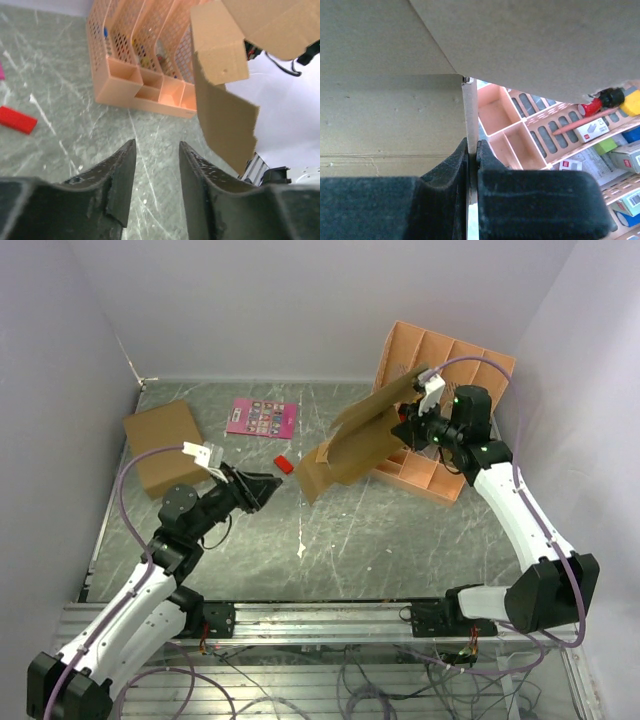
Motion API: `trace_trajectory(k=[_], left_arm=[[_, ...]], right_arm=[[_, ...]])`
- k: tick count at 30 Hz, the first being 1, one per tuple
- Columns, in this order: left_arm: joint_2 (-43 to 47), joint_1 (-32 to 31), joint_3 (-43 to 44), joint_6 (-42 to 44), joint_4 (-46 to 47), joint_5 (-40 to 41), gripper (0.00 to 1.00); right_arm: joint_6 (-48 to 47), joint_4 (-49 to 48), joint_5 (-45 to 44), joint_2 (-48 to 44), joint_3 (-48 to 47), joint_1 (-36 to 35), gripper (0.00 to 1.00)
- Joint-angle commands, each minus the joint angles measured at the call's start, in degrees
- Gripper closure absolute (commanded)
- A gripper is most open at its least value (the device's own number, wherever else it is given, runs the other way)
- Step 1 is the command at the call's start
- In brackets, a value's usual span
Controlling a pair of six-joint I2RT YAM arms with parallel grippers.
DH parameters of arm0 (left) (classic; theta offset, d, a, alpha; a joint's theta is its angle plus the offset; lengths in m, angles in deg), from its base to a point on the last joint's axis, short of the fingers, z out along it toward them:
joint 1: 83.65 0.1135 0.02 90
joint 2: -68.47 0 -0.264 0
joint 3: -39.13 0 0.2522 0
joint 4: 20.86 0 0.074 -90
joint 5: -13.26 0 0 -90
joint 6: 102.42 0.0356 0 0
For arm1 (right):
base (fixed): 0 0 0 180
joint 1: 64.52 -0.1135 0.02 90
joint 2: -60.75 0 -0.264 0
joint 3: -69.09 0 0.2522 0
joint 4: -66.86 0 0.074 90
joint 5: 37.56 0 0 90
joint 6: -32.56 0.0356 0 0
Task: Fold the paper box
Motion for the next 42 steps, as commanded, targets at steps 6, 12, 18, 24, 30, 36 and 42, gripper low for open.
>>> trace_trajectory(k=[6, 12, 18, 24, 30, 36, 42], left_arm=[[-2.0, 0.2, 10.7, -8.4, 11.4, -4.7, 0.89], [-2.0, -11.1, 16.9, -5.8, -4.3, 10.2, 0.93], [-7.9, -36.4, 20.1, 2.7, -10.8, 46.1, 0.92], [-18.8, -43.1, 24.6, 8.0, -8.6, 64.5, 0.85], [-19.7, -34.7, 23.3, 4.8, -4.9, 58.5, 0.84], [-22.7, -28.8, 22.2, 1.0, -1.3, 50.0, 0.83], [-26.5, -26.4, 22.4, -0.5, 4.2, 44.0, 0.82]], right_arm=[[0.4, 0.7, -4.2, -1.3, -0.3, -0.5, 1.00], [2.2, -0.7, -7.8, -1.2, 0.1, -1.2, 1.00], [4.7, -0.6, -9.4, -0.6, -0.3, -2.0, 1.00], [6.0, -0.1, -11.2, 0.1, -0.2, -3.1, 1.00], [5.9, -0.3, -12.0, -0.1, 0.6, -3.4, 1.00], [5.9, -0.4, -12.2, -0.1, 1.1, -3.6, 1.00], [5.8, -0.4, -11.9, -0.2, 1.4, -4.0, 1.00]])
